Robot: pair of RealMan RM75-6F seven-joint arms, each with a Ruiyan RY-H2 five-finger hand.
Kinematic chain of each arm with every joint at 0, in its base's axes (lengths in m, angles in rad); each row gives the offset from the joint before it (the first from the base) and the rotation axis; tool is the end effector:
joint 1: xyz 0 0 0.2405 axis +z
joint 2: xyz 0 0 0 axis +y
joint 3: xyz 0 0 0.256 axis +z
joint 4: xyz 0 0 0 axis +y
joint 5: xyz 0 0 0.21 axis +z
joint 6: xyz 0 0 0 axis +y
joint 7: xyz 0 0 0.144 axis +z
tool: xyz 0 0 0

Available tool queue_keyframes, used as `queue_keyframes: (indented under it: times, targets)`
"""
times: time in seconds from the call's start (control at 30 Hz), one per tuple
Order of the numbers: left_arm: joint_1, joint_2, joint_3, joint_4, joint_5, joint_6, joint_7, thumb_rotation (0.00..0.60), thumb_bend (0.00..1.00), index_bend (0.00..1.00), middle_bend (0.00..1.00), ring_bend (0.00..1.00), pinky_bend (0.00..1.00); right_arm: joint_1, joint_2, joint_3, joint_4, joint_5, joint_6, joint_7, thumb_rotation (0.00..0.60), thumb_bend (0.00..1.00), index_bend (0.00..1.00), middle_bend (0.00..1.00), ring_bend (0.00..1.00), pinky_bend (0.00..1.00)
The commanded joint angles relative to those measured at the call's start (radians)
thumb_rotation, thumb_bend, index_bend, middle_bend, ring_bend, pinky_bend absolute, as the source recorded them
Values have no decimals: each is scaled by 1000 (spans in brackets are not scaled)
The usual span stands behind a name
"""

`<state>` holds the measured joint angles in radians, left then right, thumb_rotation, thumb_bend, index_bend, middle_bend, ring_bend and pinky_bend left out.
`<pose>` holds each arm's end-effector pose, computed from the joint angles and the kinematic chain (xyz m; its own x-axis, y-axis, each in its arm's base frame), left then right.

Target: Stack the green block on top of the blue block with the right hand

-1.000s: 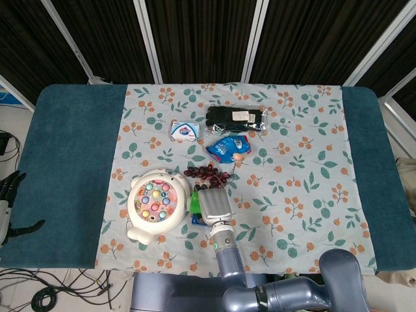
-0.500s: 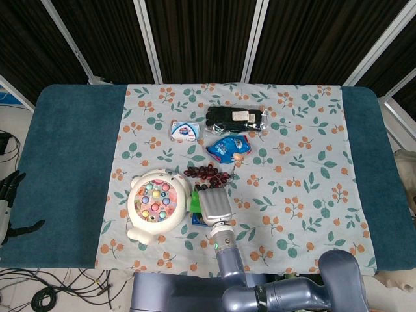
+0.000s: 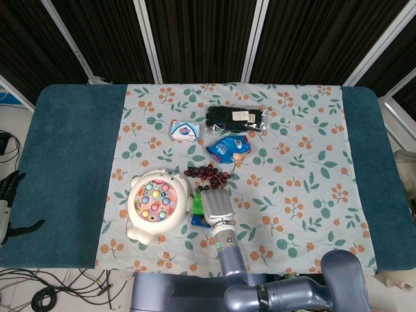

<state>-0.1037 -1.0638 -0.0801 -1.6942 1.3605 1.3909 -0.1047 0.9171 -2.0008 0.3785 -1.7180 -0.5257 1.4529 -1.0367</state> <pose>-0.3156 0.1908 0.1676 0.2479 0.0500 0.9675 0.9616 0.1085 -0.2520 -0.0162 -0.2782 -0.0842 0.3717 -0.3606 0.8555 -0.9283 -0.1334 0.3471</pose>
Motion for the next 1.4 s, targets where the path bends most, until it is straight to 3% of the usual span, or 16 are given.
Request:
queue_keyframes:
  times: [0.03,0.73,0.97,1.1,1.3,1.4]
  targets:
    - [0,0,0,0,0,0,0,600,0,0,0,0,0,-1,4,1,-4,3,2,-3,600,503,608,536,469,514]
    - [1,-1,-1,1,-3,1,2,600,0,0,0,0,0,-19,17,-32,2,26,-27,8,600,503,608,534,470,513]
    - [1,-1,-1,1,-2,1,2,600,0,0,0,0,0,-21,20,-31,-5,16,-33,20,600,471,606,486,444,463]
    - [1,-2,-1,1,-1,3,3,600,0,0,0,0,0,-24,26,-32,-10,8,-33,27,600,415,506,391,379,411]
    - [1,-3,-3,1,-4,4,5,600,0,0,0,0,0,-29,39,-36,-22,-7,-34,38,600,317,229,183,193,278]
    - [2,-3,-3,1,-3,6,6,600,0,0,0,0,0,-32,44,-36,-26,-16,-31,44,600,285,136,126,139,248]
